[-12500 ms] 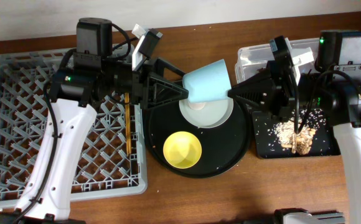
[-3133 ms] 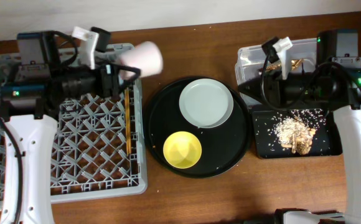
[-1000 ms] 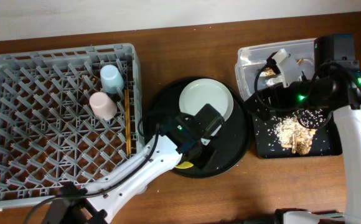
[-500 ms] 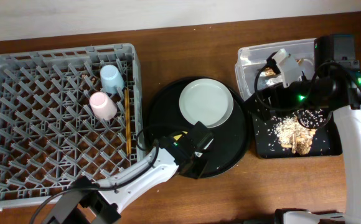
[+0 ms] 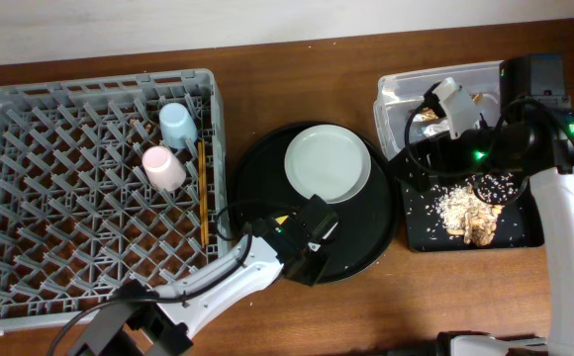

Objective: Sort waste into correct bins and load items into the dishwasher rack
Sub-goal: 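Reach the left gripper to the yellow bowl and grasp it, then carry the yellow bowl with the left gripper and set it in the rack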

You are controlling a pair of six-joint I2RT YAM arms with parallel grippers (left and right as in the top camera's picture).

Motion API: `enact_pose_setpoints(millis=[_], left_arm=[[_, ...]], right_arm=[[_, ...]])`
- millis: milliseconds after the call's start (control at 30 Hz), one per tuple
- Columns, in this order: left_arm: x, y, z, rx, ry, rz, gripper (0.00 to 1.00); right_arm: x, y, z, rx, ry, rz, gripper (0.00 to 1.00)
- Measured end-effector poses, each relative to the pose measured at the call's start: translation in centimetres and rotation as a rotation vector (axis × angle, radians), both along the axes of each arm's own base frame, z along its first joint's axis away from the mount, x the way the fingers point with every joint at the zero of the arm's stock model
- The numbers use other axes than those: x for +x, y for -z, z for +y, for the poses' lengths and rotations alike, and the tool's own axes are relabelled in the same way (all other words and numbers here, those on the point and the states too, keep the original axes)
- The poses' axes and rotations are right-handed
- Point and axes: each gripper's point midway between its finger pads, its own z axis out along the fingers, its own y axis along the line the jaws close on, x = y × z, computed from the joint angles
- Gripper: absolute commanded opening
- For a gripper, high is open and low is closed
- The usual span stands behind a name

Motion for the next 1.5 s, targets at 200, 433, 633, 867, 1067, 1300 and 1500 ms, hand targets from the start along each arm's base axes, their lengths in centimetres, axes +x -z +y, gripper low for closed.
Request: enact_pose_setpoints(millis=[200, 433, 633, 867, 1067, 1300, 1500], left_arm=[[1.3, -3.5, -0.8, -0.022, -0.005, -0.049, 0.01], [3.3, -19.4, 0.3, -0.238, -0.072, -0.205, 0.00], [4.0, -24.9, 8.2, -0.425, -0.223, -0.136, 0.00], [4.5, -25.2, 12.4, -0.710, -0.215, 0.093, 0.00], [5.5, -22.2, 13.4, -0.973, -0.221, 0.292, 0.00], [7.3, -18.3, 16.2, -1.131, -0.327, 0.321, 0.00], [7.8, -15.9, 18.5, -1.194, -0.420, 0.290, 0.00]], right_arm=[[0.0, 0.0, 0.0, 0.000, 0.000, 0.000, 0.99], [0.0, 0.0, 0.0, 0.000, 0.000, 0.000, 0.99], [0.0, 0.0, 0.0, 0.000, 0.000, 0.001, 0.99], [0.0, 0.0, 0.0, 0.000, 0.000, 0.000, 0.99], [0.0, 0.0, 0.0, 0.000, 0.000, 0.000, 0.99], [0.0, 0.0, 0.0, 0.000, 0.000, 0.000, 0.99], [0.0, 0.0, 0.0, 0.000, 0.000, 0.000, 0.99]])
